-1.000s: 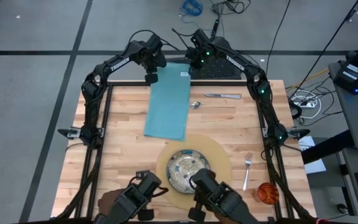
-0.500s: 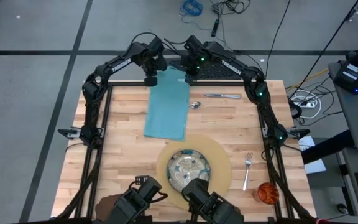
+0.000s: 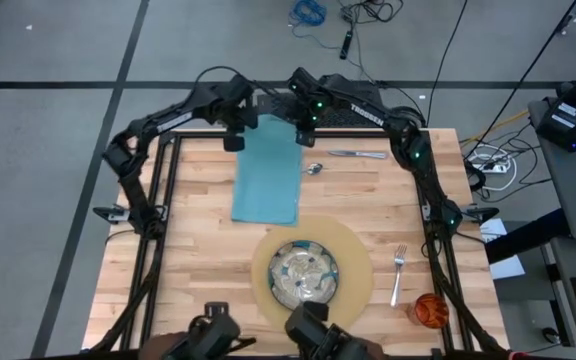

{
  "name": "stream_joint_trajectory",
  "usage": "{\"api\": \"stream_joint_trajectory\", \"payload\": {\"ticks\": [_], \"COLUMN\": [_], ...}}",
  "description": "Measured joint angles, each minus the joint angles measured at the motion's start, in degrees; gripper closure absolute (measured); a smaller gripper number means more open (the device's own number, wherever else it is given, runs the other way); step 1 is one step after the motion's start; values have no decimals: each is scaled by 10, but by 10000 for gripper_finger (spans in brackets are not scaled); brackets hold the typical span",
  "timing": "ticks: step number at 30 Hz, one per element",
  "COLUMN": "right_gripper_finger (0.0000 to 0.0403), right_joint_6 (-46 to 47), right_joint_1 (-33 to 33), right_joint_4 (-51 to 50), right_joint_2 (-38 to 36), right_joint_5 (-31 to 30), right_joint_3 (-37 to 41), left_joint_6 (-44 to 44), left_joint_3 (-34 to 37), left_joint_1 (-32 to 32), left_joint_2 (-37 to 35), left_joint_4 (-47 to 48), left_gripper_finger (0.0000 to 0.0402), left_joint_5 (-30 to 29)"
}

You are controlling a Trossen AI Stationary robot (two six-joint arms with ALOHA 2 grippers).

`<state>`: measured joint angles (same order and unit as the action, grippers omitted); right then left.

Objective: Set table place
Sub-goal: Fold the blue napkin

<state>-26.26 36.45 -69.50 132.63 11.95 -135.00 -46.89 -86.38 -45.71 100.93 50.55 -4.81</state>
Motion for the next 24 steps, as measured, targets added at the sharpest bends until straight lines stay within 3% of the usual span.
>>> {"api": "stream_joint_trajectory", "payload": {"ticks": [6,13,18,24], "right_gripper_finger": [403,403,403,403], "right_joint_6": [-1,20,33,42], "right_joint_1": [-27,-57,-81,-100], "right_joint_4": [15,6,-8,43], "right_joint_2": [-28,-68,-68,-71], "right_joint_5": [-4,-32,-51,-52], "right_joint_3": [1,0,32,126], "left_joint_6": [5,35,46,53], "left_joint_3": [23,35,106,217], "left_joint_1": [14,46,58,69], "left_joint_2": [-67,-81,-81,-114], "left_joint_4": [-9,32,23,-61], "left_gripper_finger": [401,402,402,402], "left_joint_5": [13,19,15,-3]}}
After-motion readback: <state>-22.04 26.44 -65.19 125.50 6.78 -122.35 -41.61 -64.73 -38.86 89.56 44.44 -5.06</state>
